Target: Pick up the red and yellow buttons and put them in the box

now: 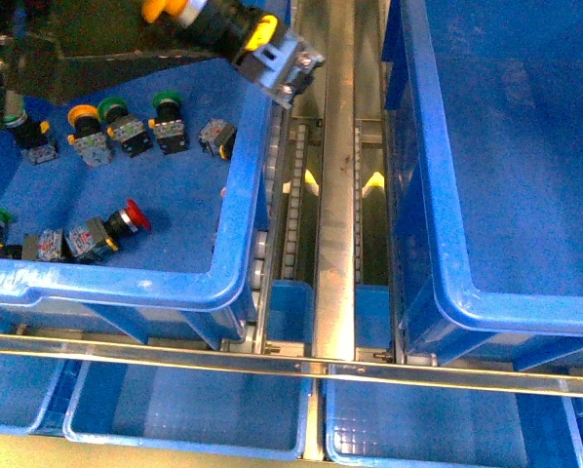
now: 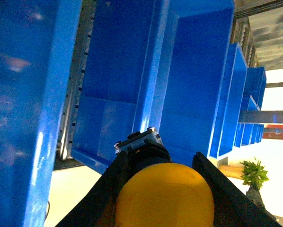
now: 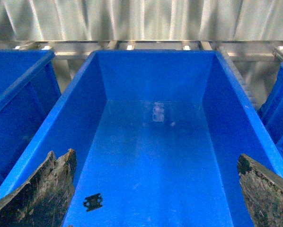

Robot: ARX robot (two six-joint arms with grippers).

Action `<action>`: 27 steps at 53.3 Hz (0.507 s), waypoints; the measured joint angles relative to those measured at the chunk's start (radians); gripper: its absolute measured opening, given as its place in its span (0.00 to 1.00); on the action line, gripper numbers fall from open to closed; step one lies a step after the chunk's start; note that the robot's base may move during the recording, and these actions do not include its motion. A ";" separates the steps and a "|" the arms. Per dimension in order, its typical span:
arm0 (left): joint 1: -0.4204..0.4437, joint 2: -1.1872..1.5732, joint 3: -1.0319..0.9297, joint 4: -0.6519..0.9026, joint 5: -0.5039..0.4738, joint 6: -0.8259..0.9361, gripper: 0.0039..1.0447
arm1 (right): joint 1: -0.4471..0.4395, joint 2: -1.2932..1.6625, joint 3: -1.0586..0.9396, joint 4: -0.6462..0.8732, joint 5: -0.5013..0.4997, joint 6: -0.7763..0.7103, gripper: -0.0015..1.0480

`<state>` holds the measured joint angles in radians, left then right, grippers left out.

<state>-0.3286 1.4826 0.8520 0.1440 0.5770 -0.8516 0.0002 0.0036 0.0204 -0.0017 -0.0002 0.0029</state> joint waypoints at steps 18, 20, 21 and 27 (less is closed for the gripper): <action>-0.129 0.154 0.091 0.061 -0.070 -0.103 0.32 | 0.000 0.000 0.000 0.000 0.000 0.000 0.94; -0.143 0.166 0.107 0.061 -0.076 -0.113 0.32 | 0.000 0.000 0.000 0.000 0.000 0.000 0.94; -0.150 0.171 0.114 0.061 -0.077 -0.117 0.32 | 0.000 0.000 0.000 0.000 0.000 0.000 0.94; -0.180 0.195 0.151 0.067 -0.078 -0.131 0.32 | 0.000 0.000 0.000 0.000 0.000 0.000 0.94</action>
<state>-0.5091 1.6772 1.0027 0.2111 0.4988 -0.9825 0.0002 0.0036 0.0204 -0.0017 -0.0002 0.0029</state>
